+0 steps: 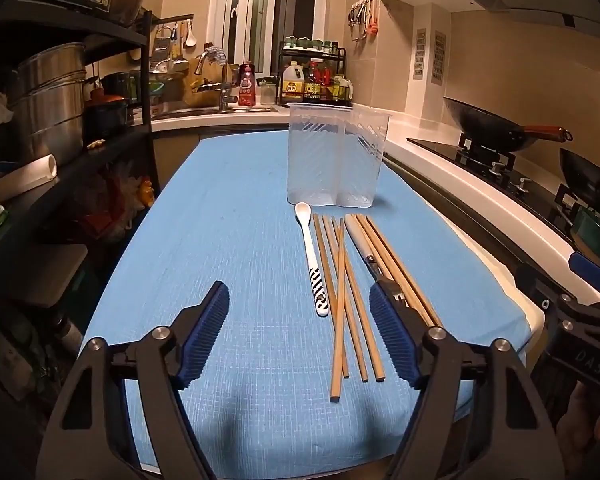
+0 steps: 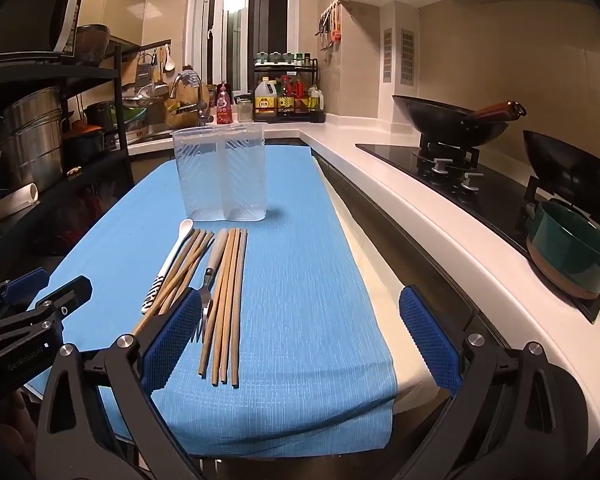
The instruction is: Organize utensils
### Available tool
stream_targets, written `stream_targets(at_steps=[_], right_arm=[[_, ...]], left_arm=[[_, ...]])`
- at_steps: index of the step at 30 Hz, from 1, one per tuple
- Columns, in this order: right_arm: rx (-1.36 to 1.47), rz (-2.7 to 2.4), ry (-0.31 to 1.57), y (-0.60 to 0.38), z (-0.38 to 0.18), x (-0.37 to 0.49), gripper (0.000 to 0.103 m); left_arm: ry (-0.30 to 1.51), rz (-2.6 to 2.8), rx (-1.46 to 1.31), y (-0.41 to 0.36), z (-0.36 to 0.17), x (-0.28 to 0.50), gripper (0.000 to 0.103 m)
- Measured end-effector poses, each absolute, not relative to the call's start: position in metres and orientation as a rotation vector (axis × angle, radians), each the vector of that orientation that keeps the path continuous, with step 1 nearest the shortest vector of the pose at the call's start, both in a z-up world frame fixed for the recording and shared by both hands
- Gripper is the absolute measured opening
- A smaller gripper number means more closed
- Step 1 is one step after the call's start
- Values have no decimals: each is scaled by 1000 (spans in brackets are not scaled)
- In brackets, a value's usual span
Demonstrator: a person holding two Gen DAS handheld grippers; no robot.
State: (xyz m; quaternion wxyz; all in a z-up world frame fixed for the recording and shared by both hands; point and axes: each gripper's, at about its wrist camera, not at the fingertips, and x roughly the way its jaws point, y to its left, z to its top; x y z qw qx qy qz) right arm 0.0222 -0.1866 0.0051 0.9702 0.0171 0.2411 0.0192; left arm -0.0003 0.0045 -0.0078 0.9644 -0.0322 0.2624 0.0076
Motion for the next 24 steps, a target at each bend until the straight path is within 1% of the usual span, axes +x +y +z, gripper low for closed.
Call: stream_targets(at_steps=[5,16,17,19,20,21,24], right_arm=[[36,38,490,-189,5,23,97],[35,40,489,-187,6,23,97],[34,40,489,-187,6,23,97],[31,41,487,-187,7,24,97],[29,40,485,-186,7,23,97],[28,40,482,-185,7,22,97],[29,39,483,-186,8,22,97]], left_arm=[[538,22,-65,5,-8,1,59],[533,-8,-77,5,-8,0,58],[534,-11,-77,4,-8,0,61],[533,-13,-74,2,-8,0,77],[531,-5,-69,2,-8,0,92],[529,2,-65,1,-9,0,95],[540,-1,-66,1,-10,2,95]])
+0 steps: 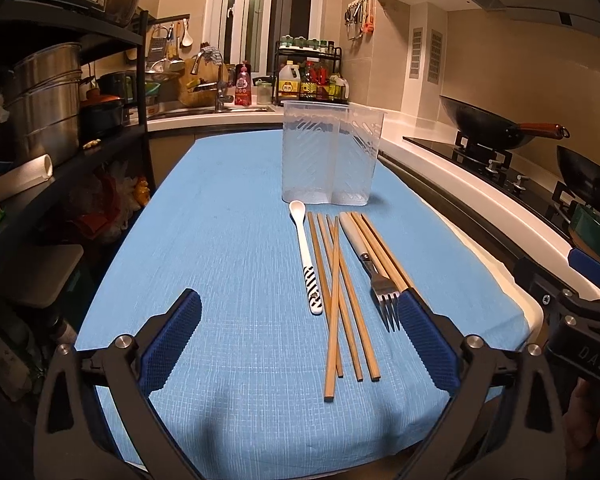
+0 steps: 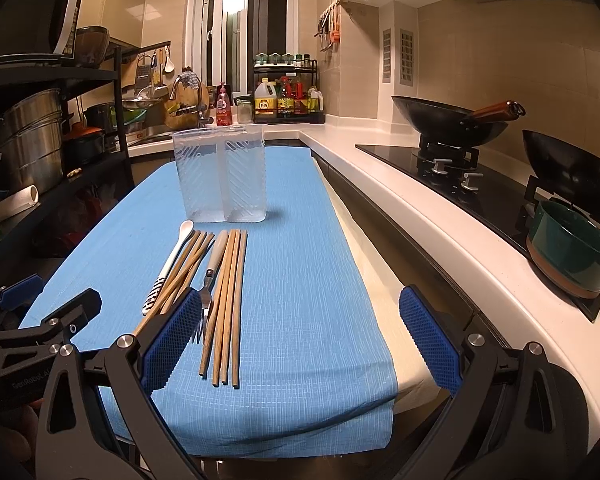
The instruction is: Organize utensils
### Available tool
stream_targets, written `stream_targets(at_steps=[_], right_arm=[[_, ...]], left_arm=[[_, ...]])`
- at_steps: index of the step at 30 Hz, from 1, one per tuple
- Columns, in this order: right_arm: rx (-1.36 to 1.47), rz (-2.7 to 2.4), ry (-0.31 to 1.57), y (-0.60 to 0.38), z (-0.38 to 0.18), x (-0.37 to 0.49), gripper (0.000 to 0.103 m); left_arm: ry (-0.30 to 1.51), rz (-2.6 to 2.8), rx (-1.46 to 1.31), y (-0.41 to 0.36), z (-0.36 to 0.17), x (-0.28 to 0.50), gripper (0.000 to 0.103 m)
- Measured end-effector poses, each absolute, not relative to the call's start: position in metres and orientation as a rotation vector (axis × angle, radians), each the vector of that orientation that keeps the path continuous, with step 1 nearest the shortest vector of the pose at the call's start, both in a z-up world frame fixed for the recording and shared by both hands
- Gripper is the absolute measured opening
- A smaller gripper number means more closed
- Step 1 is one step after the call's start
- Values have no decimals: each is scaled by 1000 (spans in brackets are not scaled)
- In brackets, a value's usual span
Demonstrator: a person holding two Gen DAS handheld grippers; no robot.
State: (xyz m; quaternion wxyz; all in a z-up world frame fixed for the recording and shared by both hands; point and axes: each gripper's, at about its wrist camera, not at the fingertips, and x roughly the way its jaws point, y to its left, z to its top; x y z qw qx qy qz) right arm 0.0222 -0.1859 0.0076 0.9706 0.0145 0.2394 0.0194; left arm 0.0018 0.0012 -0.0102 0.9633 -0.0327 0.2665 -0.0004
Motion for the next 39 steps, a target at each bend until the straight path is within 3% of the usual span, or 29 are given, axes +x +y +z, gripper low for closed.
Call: stream_targets(at_steps=[39], right_arm=[[54,25,480,-194,9,23,98]], left_arm=[[510,-15,-75,-1,-5,-2,91]])
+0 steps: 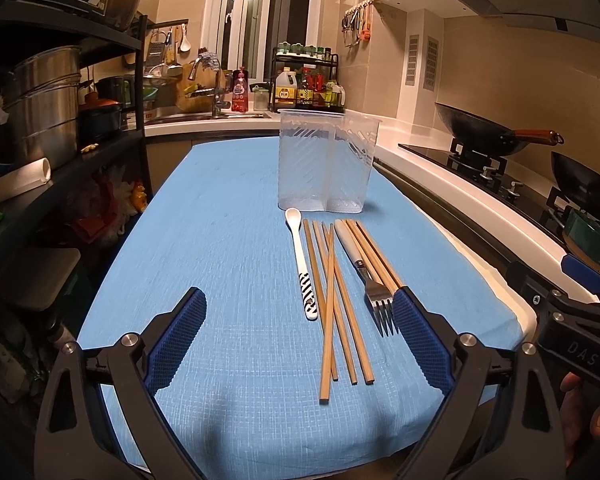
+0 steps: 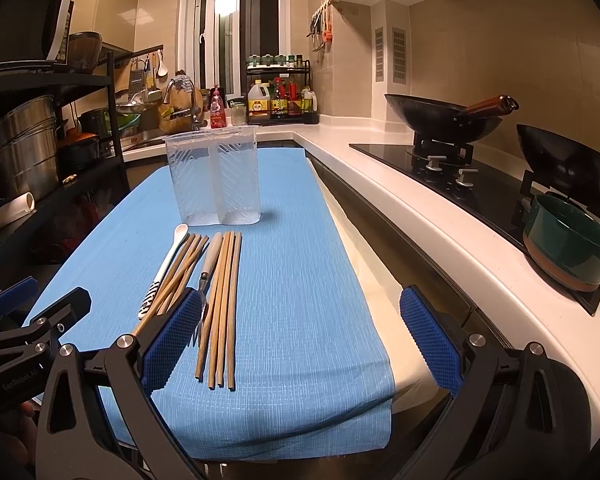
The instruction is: Organize utensils
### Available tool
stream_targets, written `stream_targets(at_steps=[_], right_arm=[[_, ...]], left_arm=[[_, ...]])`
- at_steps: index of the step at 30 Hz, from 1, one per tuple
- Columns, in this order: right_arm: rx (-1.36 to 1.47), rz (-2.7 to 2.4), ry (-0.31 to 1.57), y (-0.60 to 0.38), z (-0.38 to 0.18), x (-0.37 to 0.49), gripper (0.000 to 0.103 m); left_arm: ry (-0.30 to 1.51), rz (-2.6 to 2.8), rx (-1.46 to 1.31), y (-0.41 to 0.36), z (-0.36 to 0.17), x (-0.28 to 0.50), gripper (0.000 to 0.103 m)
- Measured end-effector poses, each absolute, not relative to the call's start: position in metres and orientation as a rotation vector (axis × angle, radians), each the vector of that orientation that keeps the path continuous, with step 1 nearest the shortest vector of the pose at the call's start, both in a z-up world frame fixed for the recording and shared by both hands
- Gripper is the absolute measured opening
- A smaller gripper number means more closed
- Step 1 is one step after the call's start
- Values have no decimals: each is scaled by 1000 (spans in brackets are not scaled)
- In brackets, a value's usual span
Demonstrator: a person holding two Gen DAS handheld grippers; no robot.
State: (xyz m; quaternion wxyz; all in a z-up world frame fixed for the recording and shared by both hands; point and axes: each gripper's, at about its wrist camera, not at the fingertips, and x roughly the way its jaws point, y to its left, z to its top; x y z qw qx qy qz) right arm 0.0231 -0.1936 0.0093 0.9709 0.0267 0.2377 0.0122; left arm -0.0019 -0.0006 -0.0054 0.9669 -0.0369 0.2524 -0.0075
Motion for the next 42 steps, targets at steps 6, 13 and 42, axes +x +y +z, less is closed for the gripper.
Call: stream_targets(at_steps=[6,13,42], right_arm=[[43,25,472,-193,11,23,98],[44,24,464,-193,11,22,98],[61,202,787,-155,-49,75,22]], left_arm=[[509,-23,-77,-1,-5,-2,88],[497,-31,-81,-1,-3,-4,85],[664,-59,-240,9,-61,65,9]])
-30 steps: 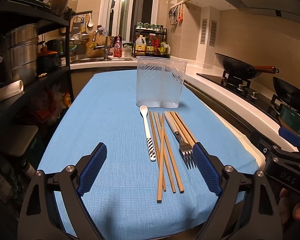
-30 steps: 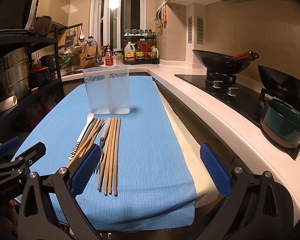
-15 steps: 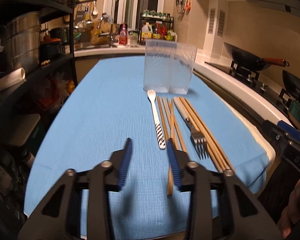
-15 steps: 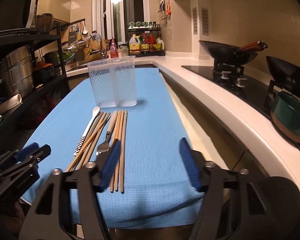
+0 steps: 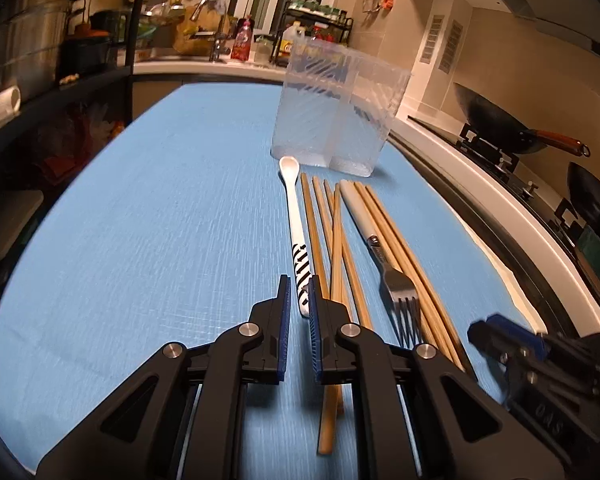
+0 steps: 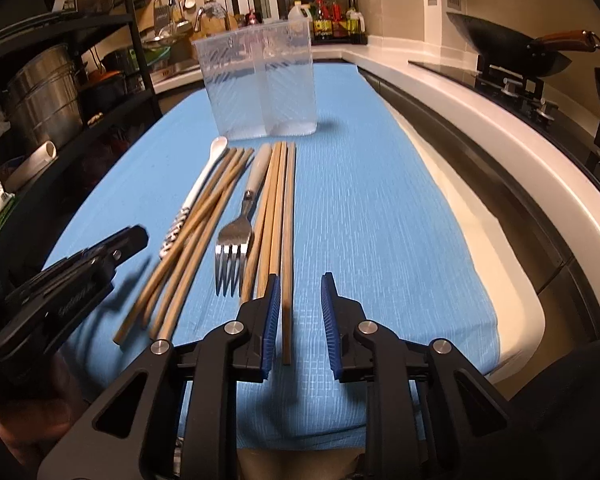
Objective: Organize utensils
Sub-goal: 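Grasp the striped-handle white spoon with left tool while right tool grasps one chopstick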
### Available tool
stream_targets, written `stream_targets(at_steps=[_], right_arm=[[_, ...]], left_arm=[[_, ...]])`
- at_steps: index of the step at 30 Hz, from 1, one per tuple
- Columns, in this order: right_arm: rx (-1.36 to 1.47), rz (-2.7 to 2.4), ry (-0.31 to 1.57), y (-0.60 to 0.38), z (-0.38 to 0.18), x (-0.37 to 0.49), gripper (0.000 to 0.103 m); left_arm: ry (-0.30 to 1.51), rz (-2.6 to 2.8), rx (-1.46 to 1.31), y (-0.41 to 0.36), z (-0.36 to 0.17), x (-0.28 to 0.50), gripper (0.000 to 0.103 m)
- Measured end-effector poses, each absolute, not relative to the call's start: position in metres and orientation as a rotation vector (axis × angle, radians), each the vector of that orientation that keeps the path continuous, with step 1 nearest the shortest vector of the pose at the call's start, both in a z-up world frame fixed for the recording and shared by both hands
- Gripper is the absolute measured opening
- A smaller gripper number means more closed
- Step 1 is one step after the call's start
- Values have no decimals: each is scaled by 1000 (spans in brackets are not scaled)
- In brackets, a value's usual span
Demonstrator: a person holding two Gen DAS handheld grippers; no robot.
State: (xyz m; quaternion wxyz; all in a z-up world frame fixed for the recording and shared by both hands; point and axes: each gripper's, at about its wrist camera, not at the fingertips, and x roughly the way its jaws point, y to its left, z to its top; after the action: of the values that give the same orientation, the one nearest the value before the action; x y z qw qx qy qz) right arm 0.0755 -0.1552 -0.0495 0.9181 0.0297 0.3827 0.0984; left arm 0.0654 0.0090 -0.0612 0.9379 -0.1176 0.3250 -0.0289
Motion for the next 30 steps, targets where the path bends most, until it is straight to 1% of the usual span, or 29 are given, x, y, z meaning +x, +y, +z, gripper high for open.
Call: stream_targets(at_steps=[2,11,17,18,20,30], right_arm=[[71,205,819,-156,-56,77,22],[60,223,836,-153,-59,78,23],[8,215,826,-147,-61,75,22],[6,215,826,-147,-60,74,20],[11,222,828,-147,-60,73,5],[74,143,837,-165,-60,76,6]], left_arm=[[690,-56,-265,10,-71,75,9],[690,-81,-265,3,-72,77,9],[702,-56,-105,-13,-69,77,11],[701,-54,-93,-13,-69,76,11],[696,-40,-75,-13,-69,73,11],[667,111,-146,23,-68,48,10]])
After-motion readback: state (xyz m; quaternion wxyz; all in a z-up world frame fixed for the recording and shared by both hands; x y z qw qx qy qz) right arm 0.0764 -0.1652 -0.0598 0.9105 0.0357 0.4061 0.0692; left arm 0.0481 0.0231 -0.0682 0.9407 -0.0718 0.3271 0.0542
